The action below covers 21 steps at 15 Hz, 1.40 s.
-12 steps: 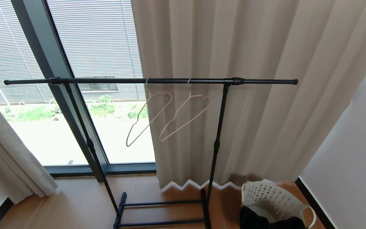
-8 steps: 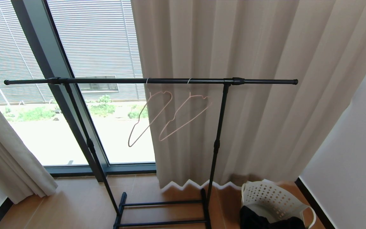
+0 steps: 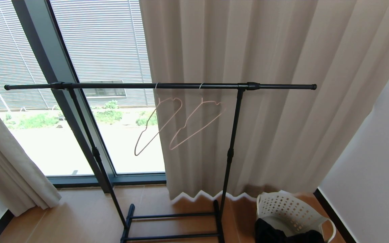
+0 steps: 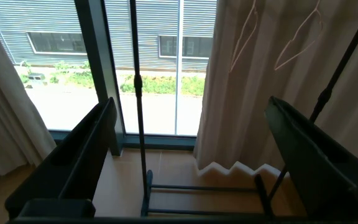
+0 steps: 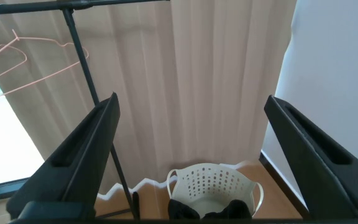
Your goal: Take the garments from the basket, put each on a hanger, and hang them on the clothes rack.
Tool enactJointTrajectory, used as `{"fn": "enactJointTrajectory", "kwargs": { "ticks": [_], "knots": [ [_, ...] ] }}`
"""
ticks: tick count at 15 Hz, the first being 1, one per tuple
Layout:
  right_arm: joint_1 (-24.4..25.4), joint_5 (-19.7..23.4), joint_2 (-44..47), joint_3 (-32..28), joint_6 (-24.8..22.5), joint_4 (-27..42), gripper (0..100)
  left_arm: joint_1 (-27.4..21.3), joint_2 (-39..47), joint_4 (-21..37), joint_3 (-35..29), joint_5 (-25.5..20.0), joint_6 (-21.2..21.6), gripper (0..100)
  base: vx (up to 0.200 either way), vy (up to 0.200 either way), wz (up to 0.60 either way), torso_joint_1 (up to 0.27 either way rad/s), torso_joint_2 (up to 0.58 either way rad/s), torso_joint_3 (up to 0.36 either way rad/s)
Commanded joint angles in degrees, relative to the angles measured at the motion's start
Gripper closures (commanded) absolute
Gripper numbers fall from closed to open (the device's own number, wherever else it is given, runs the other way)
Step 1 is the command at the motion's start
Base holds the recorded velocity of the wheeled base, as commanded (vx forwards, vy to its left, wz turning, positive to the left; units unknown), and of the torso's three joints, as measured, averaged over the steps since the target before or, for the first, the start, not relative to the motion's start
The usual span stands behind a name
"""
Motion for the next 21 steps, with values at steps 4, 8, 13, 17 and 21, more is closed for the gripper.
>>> {"fn": "enactJointTrajectory", "kwargs": {
  "ticks": [4,8,13,17,21],
  "knots": [
    [0.08,-0.02,-0.03,0.00,-0.03,-0.10,0,0.01,0.05,-0.01,0.00,0.01,-0.04,0,0.000,0.000,0.00,0.000,0.00,0.000],
    [-0.01,-0.10,-0.03,0.00,0.15,-0.10,0,0.01,0.05,-0.01,0.00,0.01,-0.04,0,0.000,0.000,0.00,0.000,0.00,0.000],
    [0.08,0.07,-0.03,0.00,-0.29,-0.01,0,0.01,0.05,-0.01,0.00,-10.01,8.04,0,0.000,0.000,0.00,0.000,0.00,0.000],
    [-0.01,0.16,-0.03,0.00,-0.29,-0.01,0,0.01,0.05,0.08,0.00,-9.92,4.79,0,0.000,0.000,0.00,0.000,0.00,0.000],
    [0.08,0.16,-0.03,0.00,-0.29,-0.01,0,0.01,0.05,0.08,0.00,-9.74,4.44,0,0.000,0.000,0.00,0.000,0.00,0.000]
  ]
}}
